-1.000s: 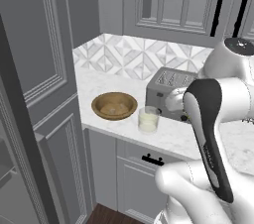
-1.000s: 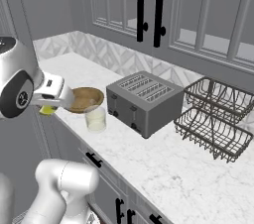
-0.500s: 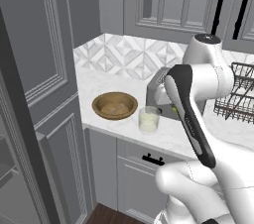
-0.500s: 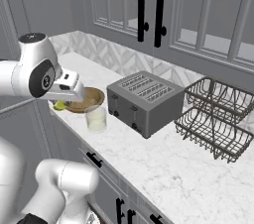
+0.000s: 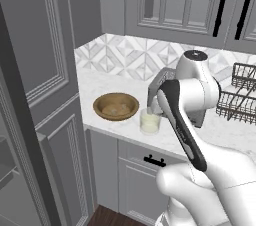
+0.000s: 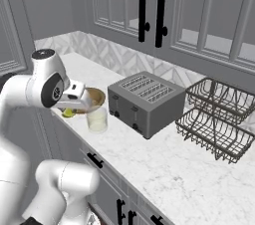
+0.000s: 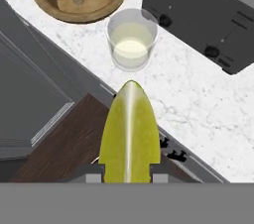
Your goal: Grab a lemon wedge from the fridge and one ice cube from the ice bowl, and put them in the glass of lemonade.
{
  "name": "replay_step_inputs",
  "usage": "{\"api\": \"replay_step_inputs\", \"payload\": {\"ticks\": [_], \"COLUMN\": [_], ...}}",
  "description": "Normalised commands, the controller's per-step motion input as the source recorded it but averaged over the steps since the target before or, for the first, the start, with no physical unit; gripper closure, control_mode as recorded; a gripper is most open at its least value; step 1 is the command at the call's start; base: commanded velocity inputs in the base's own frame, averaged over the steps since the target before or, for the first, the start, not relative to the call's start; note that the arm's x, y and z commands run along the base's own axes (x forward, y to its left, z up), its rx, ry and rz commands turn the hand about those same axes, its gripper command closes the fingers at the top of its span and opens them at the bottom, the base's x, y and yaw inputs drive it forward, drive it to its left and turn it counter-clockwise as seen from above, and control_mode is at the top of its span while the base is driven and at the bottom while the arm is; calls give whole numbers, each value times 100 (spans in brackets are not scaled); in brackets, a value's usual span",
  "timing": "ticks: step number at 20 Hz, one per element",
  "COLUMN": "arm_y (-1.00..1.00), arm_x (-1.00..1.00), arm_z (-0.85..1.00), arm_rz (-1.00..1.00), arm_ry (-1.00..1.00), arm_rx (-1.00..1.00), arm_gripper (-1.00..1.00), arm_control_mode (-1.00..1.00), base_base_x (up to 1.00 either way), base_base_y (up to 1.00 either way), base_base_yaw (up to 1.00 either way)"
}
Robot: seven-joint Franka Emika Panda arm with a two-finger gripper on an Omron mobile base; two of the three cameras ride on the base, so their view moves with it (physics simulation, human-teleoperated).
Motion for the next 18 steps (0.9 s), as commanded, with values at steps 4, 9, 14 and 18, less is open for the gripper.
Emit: {"api": "replay_step_inputs", "payload": {"ticks": [4, 9, 14, 18], "arm_y": [0, 0, 0, 0], "arm_x": [31, 50, 69, 54], "arm_z": [-40, -26, -18, -11], "arm_rz": [0, 0, 0, 0], "arm_ry": [0, -1, -4, -3], "arm_rx": [-1, 0, 0, 0], "arm_gripper": [100, 100, 100, 100], "arm_control_mode": [-100, -100, -100, -100], "base_base_x": [0, 0, 0, 0], "base_base_y": [0, 0, 0, 0], "base_base_yaw": [0, 0, 0, 0]}}
